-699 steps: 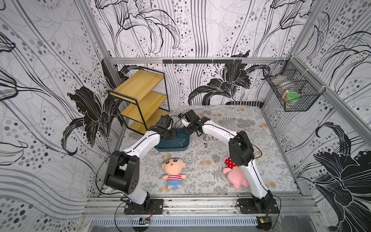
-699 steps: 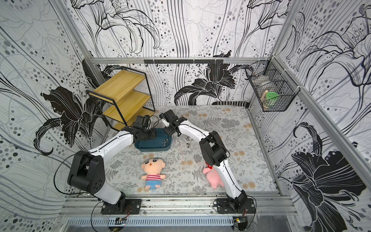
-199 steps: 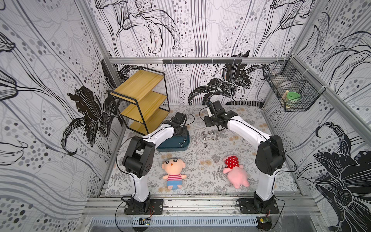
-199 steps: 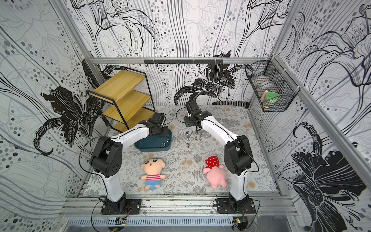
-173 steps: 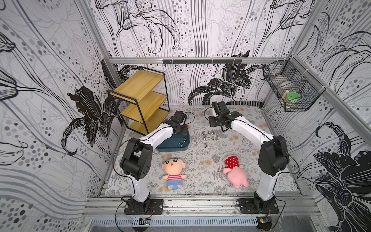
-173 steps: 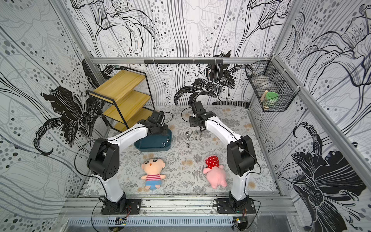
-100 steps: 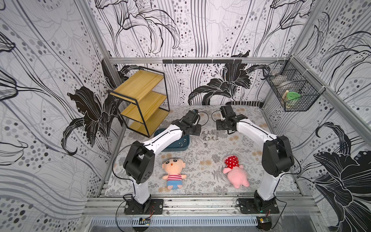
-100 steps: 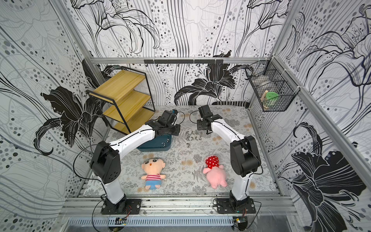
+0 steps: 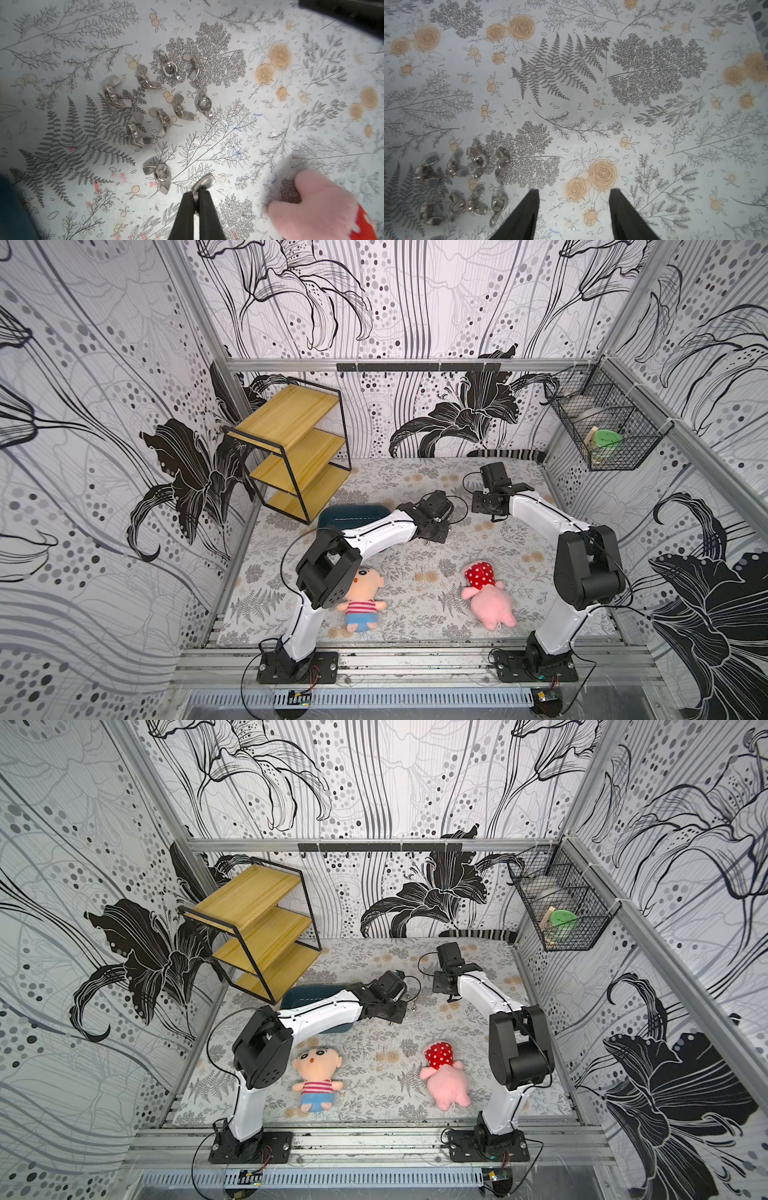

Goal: Take out the wing nut from the storage box
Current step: Place the wing nut at the center of the board.

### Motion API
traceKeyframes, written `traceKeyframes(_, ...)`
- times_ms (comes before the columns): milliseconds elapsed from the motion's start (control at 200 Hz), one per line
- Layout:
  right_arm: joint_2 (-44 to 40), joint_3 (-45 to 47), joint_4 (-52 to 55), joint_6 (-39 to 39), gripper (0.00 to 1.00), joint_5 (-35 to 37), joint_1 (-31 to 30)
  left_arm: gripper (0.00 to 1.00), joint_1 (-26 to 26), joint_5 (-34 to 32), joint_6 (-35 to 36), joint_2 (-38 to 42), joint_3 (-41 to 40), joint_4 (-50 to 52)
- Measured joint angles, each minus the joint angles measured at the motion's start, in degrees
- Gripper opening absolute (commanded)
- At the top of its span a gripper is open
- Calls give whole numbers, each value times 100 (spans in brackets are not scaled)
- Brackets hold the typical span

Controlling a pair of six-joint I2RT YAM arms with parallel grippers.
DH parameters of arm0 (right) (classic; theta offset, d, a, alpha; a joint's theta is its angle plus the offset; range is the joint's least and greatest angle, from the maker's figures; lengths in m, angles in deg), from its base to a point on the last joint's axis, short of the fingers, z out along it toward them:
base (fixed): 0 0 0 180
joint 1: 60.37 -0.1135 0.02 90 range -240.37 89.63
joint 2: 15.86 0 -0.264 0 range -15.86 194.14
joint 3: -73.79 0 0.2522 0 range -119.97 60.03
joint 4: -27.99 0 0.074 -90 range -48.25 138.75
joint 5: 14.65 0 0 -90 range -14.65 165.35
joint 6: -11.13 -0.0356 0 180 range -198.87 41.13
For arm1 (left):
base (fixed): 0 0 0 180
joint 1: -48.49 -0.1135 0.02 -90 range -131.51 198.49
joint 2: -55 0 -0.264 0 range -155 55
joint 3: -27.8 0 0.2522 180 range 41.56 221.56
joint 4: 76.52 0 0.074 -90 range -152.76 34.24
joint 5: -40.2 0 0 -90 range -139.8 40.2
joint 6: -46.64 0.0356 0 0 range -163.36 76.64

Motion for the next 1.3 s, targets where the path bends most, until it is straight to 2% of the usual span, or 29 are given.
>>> traceKeyframes(356, -96, 46, -138, 0, 59, -63, 2, 9, 50, -533, -236, -514, 365, 142)
traceKeyframes(1072, -94, 46, -142, 2, 60, -164, 2, 12, 48, -595, -306, -975, 455, 162)
traceKeyframes(1302, -94, 46, -142, 2, 60, -205, 2, 21, 48, -590, -308, -997, 487, 173)
